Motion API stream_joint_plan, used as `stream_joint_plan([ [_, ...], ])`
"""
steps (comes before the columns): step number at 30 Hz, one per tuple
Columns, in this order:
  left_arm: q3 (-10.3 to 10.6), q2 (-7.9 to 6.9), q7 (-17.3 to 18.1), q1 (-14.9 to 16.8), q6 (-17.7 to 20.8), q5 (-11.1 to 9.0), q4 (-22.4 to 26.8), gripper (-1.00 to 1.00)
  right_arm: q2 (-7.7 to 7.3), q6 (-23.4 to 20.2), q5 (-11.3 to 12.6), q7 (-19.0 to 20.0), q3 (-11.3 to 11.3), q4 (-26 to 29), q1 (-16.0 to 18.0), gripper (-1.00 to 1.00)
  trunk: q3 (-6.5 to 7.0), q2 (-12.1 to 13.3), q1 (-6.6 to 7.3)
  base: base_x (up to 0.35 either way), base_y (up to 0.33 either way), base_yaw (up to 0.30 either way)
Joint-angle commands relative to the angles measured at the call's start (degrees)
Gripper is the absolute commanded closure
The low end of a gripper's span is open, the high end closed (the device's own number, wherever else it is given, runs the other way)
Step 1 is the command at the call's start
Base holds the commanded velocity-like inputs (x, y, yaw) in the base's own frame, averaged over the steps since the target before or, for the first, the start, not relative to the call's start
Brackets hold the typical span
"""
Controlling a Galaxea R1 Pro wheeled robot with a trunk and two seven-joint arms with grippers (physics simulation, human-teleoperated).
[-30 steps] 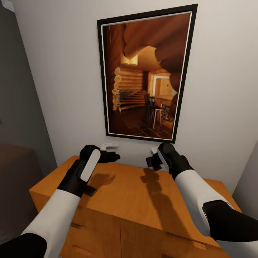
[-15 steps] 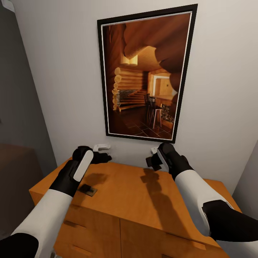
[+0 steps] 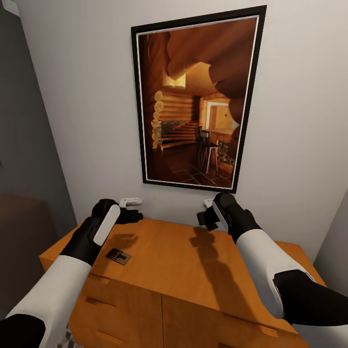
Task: Take the four mousetraps from the cabinet in the bathroom and place them on the bathroom floor. Make sure all four end up on the same floor surface, and ensure that at least two of them are either under or directly next to the same bathroom sink.
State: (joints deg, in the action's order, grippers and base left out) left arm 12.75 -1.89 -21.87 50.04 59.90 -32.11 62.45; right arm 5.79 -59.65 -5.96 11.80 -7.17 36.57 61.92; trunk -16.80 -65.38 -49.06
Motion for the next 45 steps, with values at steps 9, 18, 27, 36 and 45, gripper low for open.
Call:
stream_joint_plan([
  [9, 0.09, 0.27, -0.55, 0.06, 0.1, -0.62, -1.17, -1.0, -0.32, 0.19, -0.66, 0.37, -0.03, -0.63, 0.08, 1.0, -0.08, -0.05, 0.0, 0.0, 0.0, 0.0],
  [18, 0.04, 0.95, -0.54, 0.06, -0.02, -0.5, -3.47, -1.0, -2.09, 0.28, -0.61, 0.56, 0.1, -0.78, 0.13, 1.0, -0.08, -0.05, 0.0, 0.0, 0.0, 0.0],
  [27, -0.29, 1.16, -0.53, 0.06, -0.1, -0.63, -3.24, -1.0, -2.23, 0.47, -0.63, 0.91, 1.34, -0.23, 0.13, 1.0, -0.08, -0.05, 0.0, 0.0, 0.0, 0.0],
  [36, -0.25, 1.17, -0.24, 0.06, -0.25, -0.84, -3.36, -1.0, -2.27, 1.0, -0.62, 1.0, 1.46, -0.1, 0.13, 1.0, -0.08, -0.05, 0.0, 0.0, 0.0, 0.012],
  [45, -0.27, 1.88, -0.06, 0.06, -0.39, -0.85, -3.48, -1.0, -2.28, 0.21, -0.61, 1.2, 1.46, -0.08, 0.13, 1.0, -0.08, -0.05, 0.0, 0.0, 0.0, 0.229],
])
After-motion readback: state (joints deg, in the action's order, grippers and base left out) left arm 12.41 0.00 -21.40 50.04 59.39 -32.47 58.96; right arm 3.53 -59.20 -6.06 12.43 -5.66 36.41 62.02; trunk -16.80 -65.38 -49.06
